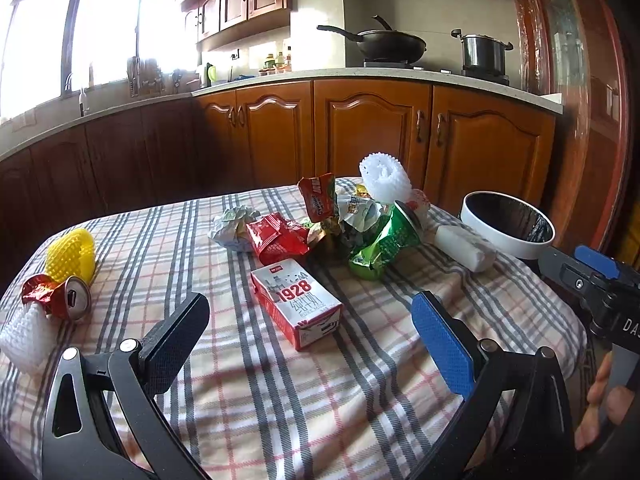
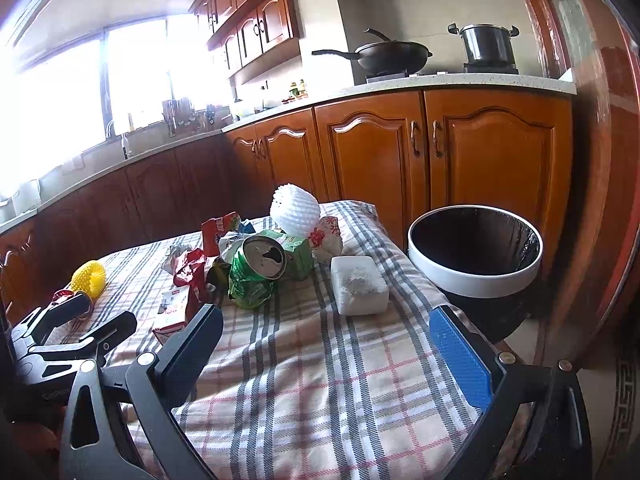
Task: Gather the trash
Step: 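Move both tools toward the trash pile on the table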
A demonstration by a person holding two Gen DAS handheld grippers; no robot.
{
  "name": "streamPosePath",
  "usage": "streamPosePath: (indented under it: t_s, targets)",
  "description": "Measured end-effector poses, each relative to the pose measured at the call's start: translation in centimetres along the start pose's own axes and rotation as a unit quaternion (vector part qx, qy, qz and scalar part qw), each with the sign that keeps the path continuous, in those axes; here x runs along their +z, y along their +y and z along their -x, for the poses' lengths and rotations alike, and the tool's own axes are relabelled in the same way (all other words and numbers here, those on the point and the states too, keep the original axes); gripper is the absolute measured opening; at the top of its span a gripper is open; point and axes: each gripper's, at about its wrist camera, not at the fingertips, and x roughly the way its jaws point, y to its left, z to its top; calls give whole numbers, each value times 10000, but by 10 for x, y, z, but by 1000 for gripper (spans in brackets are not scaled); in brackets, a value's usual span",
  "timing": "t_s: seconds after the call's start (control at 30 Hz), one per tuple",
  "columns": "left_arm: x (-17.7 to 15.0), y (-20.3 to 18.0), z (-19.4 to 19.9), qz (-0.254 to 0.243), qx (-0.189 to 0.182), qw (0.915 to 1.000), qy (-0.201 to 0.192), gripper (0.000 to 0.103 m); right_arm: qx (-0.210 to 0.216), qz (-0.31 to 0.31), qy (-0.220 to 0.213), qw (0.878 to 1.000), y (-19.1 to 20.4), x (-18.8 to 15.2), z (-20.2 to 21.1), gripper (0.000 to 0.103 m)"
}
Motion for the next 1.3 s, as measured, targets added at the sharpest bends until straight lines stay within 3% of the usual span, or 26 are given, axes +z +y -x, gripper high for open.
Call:
streamPosePath:
  t_s: [0.77,1.3]
  targets:
    - [0,-4,1,-14,3,10000,-19,103,-10,-74,25,10000,-5,0,-2,103]
    - [1,-2,-16,10,7,9998,203,103,43,-144,173,9997,-13,-3,-14,103]
